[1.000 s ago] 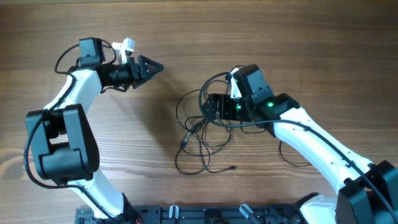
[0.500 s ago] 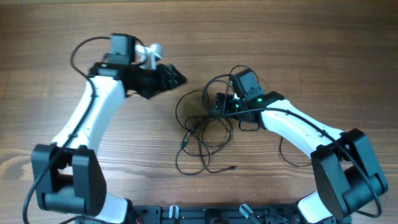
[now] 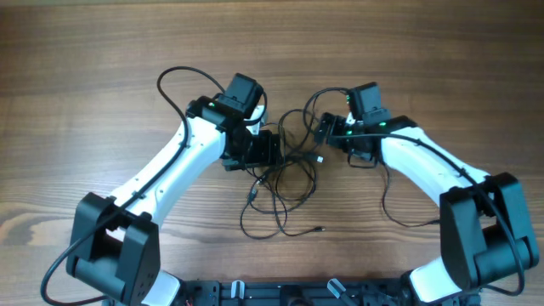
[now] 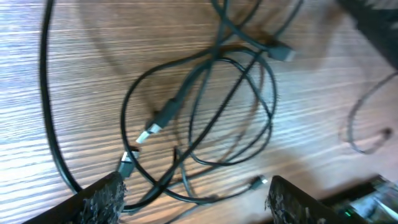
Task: Untangle cables
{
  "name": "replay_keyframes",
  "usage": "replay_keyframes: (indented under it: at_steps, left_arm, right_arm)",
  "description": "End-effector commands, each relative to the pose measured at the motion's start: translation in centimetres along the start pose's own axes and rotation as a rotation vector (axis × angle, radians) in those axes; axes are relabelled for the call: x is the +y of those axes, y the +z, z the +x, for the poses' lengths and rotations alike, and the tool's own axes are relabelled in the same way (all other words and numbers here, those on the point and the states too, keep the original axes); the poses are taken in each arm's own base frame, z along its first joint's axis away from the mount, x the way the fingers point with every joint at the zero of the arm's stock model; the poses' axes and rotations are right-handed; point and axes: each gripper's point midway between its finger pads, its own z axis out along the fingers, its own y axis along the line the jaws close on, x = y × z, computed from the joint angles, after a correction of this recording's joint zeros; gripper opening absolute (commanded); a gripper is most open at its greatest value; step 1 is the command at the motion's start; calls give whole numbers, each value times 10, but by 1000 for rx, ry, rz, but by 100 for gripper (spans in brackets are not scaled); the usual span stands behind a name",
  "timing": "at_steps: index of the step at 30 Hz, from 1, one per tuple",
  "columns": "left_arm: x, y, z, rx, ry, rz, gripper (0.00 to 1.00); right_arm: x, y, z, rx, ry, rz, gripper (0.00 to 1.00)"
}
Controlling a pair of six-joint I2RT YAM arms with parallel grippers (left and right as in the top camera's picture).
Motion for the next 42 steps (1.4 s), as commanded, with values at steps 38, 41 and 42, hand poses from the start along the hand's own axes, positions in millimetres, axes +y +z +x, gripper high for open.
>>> replay_keyframes:
  at_steps: [38, 41, 42]
  left_arm:
    - [60, 52, -13, -183, 82, -459, 4]
    - [63, 15, -34, -263, 44, -490, 4]
    - [63, -1, -42, -297, 25, -488, 4]
  right_arm:
    - [0, 3, 3, 32, 42, -44, 100]
    - [7, 3, 3, 43, 111, -79, 100]
    - [11, 3, 4, 54, 139, -99, 100]
